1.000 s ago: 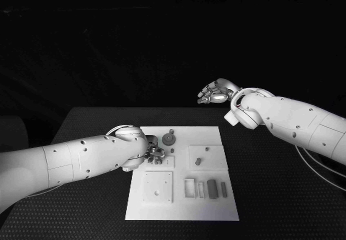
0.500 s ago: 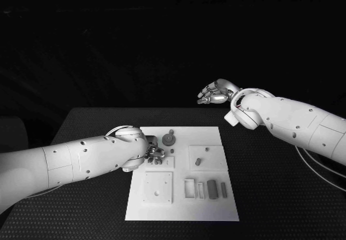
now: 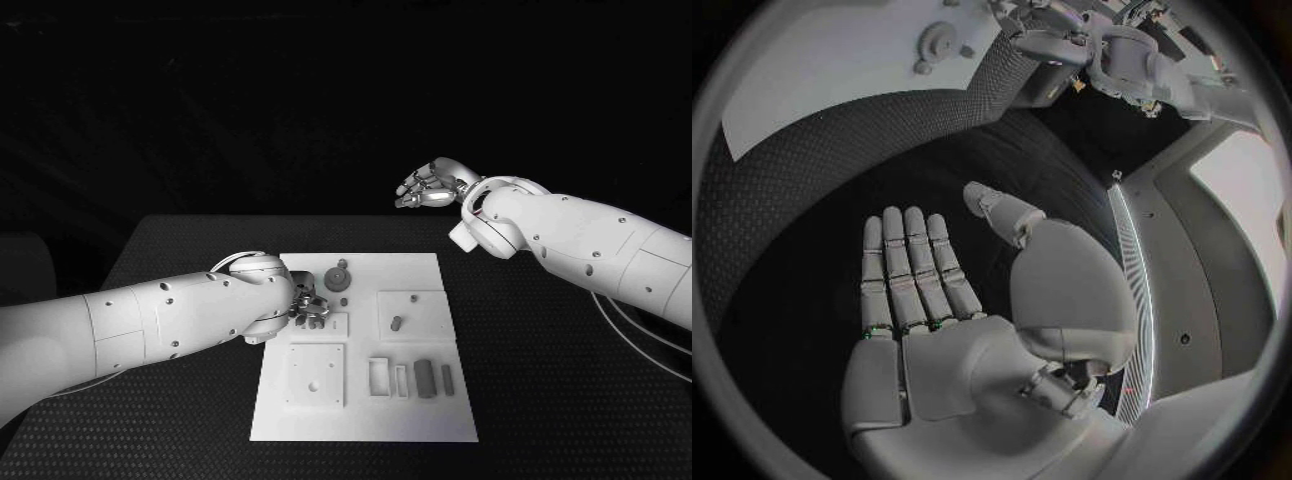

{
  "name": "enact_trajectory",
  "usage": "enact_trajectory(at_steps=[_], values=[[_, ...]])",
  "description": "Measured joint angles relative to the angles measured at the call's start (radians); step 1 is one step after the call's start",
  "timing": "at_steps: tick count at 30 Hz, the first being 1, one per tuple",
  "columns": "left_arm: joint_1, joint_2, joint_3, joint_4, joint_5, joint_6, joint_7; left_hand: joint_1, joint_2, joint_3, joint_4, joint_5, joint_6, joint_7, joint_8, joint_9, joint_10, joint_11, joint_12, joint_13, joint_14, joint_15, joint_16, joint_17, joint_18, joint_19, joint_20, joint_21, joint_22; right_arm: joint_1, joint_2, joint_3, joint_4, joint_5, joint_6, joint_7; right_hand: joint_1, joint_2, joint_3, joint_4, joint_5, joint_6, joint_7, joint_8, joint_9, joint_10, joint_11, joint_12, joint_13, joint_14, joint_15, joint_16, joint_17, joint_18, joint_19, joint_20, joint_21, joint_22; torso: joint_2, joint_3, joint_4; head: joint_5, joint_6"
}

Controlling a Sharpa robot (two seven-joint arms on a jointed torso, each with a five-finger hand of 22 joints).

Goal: Assemble the parts on the task board

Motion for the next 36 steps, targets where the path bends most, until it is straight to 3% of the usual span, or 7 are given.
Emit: enact_trajectory(at_steps=[3, 5, 11, 13, 17, 28, 36], values=[[0.0, 0.0, 0.0, 0.0, 0.0, 0.0, 0.0, 0.006, -0.015, -0.006, 0.013, -0.024, 0.001, -0.001, 0.0, 0.001, 0.0, 0.0, -0.004, -0.001, 0.0, -0.006, -0.004, -0.002, 0.003, 0.0, 0.0, 0.0, 0.0, 0.0, -0.001, 0.0, 0.0, 0.0, 0.0, 0.0, 0.0, 0.0, 0.0, 0.0, 0.004, 0.0, 0.0, 0.0, 0.0, 0.0, 0.0, 0.0, 0.0, 0.0, 0.0, 0.0, 0.0, 0.0, 0.0, 0.0, 0.0, 0.001, 0.0, -0.0001, 0.0001, 0.0, 0.001], [0.0, -0.001, 0.0, 0.0, 0.0, 0.0, -0.001, 0.001, -0.036, -0.009, 0.022, -0.045, 0.013, -0.013, -0.004, 0.003, 0.002, -0.002, -0.004, -0.002, 0.013, -0.02, -0.004, -0.003, 0.016, 0.0, 0.0, 0.0, 0.0, 0.0, -0.001, 0.0, 0.0, 0.0, 0.0, 0.0, 0.0, 0.0, 0.0, 0.0, 0.004, 0.0, 0.0, 0.0, -0.001, 0.0, 0.0, 0.0, 0.0, 0.0, 0.0, 0.0, 0.0, 0.0, 0.0, 0.0, 0.0, 0.001, 0.0, -0.0001, 0.0002, -0.001, 0.001], [-0.002, -0.003, -0.001, -0.001, 0.0, -0.001, -0.003, -0.014, -0.078, -0.016, 0.039, -0.077, 0.029, -0.029, -0.004, 0.006, 0.002, -0.002, -0.005, -0.002, 0.022, -0.032, -0.004, -0.005, 0.016, 0.0, 0.0, 0.0, 0.0, -0.001, -0.002, 0.0, 0.0, 0.0, 0.001, 0.0, 0.0, 0.0, -0.003, 0.003, 0.007, 0.0, 0.0, 0.0, -0.001, 0.0, 0.0, 0.0, 0.0, 0.0, 0.0, 0.0, -0.001, 0.0, -0.007, 0.0, 0.0, 0.002, 0.0, -0.0002, 0.0004, -0.001, 0.001], [-0.003, -0.003, -0.002, -0.001, 0.0, -0.001, -0.004, -0.019, -0.087, -0.017, 0.04, -0.081, 0.074, -0.057, -0.008, 0.007, -0.011, -0.003, -0.005, -0.002, 0.022, -0.032, -0.004, -0.006, 0.016, 0.0, 0.0, 0.0, 0.0, -0.001, -0.002, 0.0, 0.0, 0.0, 0.002, 0.0, 0.0, 0.0, -0.003, 0.003, 0.008, 0.0, 0.0, 0.0, -0.001, 0.0, 0.0, 0.0, 0.0, -0.002, 0.002, 0.0, -0.001, 0.0, -0.007, 0.0, 0.0, 0.002, 0.0, -0.0002, 0.0004, -0.001, 0.0], [-0.004, -0.004, -0.002, -0.001, 0.0, -0.001, -0.005, -0.019, -0.097, -0.02, 0.043, -0.088, 0.1, -0.044, -0.008, 0.008, -0.016, -0.001, -0.005, -0.002, 0.022, -0.032, -0.004, -0.006, 0.016, 0.0, 0.0, 0.0, 0.0, -0.001, -0.002, 0.0, 0.0, 0.0, 0.003, 0.0, 0.0, 0.0, -0.003, 0.003, 0.008, 0.0, 0.0, 0.0, -0.002, 0.0, 0.0, 0.0, 0.0, -0.004, 0.004, 0.0, -0.001, -0.001, -0.007, 0.0, -0.004, 0.002, 0.0, -0.0001, 0.0003, -0.001, -0.001], [-0.003, -0.005, -0.002, -0.001, 0.0, -0.001, -0.006, -0.034, -0.12, -0.032, 0.055, -0.104, 0.102, -0.043, -0.008, 0.01, -0.014, 0.0, -0.009, -0.002, 0.023, -0.033, -0.004, -0.007, 0.016, 0.0, 0.0, 0.0, 0.0, -0.004, -0.001, 0.0, 0.0, 0.0, 0.004, -0.001, 0.0, 0.0, -0.003, 0.003, 0.008, 0.0, 0.0, 0.0, -0.002, 0.0, 0.0, 0.0, 0.0, -0.008, 0.001, -0.004, -0.001, -0.001, -0.007, 0.0, -0.004, 0.003, 0.0, 0.0, 0.0002, 0.0, 0.0], [-0.004, -0.006, -0.002, -0.001, 0.0, -0.004, -0.006, -0.038, -0.124, -0.034, 0.057, -0.105, 0.102, -0.043, -0.01, 0.011, -0.014, 0.0, -0.009, -0.002, 0.023, -0.033, -0.004, -0.007, 0.016, 0.0, 0.0, 0.0, 0.0, -0.008, -0.002, 0.0, -0.001, 0.0, 0.005, -0.001, 0.0, 0.0, -0.003, 0.003, 0.008, 0.0, 0.0, 0.0, -0.002, 0.0, 0.0, 0.0, 0.0, -0.008, 0.001, -0.004, -0.001, -0.001, -0.007, 0.0, -0.004, 0.004, 0.0, -0.0001, 0.0, 0.001, 0.0]])
